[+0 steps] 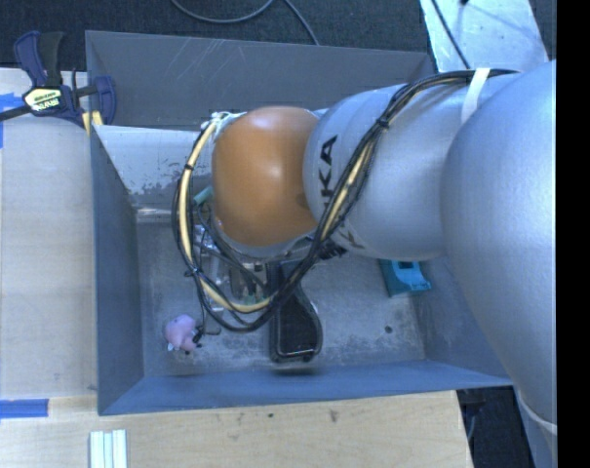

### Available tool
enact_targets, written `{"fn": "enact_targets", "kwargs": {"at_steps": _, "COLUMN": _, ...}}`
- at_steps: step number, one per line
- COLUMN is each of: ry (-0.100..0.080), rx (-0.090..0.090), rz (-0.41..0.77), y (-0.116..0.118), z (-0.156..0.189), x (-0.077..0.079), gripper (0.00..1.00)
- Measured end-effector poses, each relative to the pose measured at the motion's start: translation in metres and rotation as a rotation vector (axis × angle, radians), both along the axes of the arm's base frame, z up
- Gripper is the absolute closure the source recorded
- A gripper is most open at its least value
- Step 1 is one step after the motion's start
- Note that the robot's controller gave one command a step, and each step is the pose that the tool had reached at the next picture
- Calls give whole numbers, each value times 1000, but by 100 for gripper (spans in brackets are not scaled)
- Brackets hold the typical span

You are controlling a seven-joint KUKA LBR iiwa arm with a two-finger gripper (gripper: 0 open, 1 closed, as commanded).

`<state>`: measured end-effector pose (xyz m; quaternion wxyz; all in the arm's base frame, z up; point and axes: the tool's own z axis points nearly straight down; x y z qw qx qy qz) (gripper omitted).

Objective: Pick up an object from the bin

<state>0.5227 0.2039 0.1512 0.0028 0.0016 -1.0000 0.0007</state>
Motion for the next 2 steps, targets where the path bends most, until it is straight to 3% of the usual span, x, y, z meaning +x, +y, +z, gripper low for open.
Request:
{"fn": "enact_targets", "kwargs": {"at_steps": 1, "ry": -8, "rx": 2, "rz": -3, "y": -1, "z": 5, "x": 2, "gripper": 0}}
{"fn": "enact_targets", "kwargs": {"at_steps": 2, "ry": -13, "rx": 4, "rz": 90, "y": -2, "z": -5, "x": -1, "gripper": 0}}
